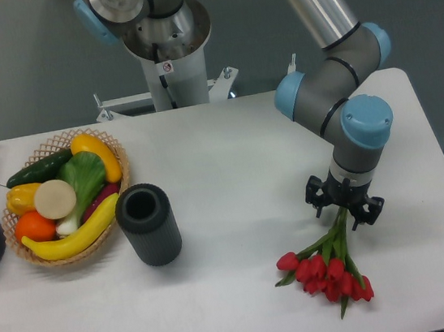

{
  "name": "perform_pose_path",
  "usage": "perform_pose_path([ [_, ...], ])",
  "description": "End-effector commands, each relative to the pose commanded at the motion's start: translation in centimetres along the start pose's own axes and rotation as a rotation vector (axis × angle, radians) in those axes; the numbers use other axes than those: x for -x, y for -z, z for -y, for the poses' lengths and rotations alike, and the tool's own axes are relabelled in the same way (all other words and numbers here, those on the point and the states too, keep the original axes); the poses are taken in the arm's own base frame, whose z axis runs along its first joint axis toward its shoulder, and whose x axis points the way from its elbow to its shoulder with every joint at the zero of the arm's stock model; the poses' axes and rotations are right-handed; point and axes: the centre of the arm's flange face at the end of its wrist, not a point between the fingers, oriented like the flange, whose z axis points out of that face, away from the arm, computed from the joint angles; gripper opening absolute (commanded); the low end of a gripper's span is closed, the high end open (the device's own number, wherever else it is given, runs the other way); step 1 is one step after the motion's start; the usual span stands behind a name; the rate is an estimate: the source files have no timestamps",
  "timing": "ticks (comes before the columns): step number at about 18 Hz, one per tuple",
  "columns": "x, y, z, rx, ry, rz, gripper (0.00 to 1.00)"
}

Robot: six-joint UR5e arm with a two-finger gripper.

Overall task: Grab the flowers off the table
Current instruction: 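Close the gripper on the tulip stems, then lift the grasped tulips up off the table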

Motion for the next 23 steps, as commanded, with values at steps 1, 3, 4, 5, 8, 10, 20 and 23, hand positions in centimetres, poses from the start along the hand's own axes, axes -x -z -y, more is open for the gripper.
perform_pose_path([
  [1, -0.1, 0.0, 0.3, -0.001, -0.005, 0.002, 0.6],
  [3, 0.0, -0.3, 0.5, -0.004, -0.009, 0.02, 0.52],
  [4, -0.1, -0.4, 0.4, -0.005, -0.01, 0.021, 0.5],
  [5, -0.1, -0.3, 0.4, -0.006, -0.009, 0.023, 0.46],
  [8, 0.0, -0.4, 0.4, -0.004, -0.008, 0.023, 0.32],
  [10, 0.1, -0.4, 0.4, 0.001, -0.009, 0.027, 0.3],
  [20, 0.5, 1.6, 0.5, -0.01, -0.008, 0.056, 0.23],
  [23, 0.3, 5.6, 0.8, -0.037, -0.011, 0.105, 0.23],
])
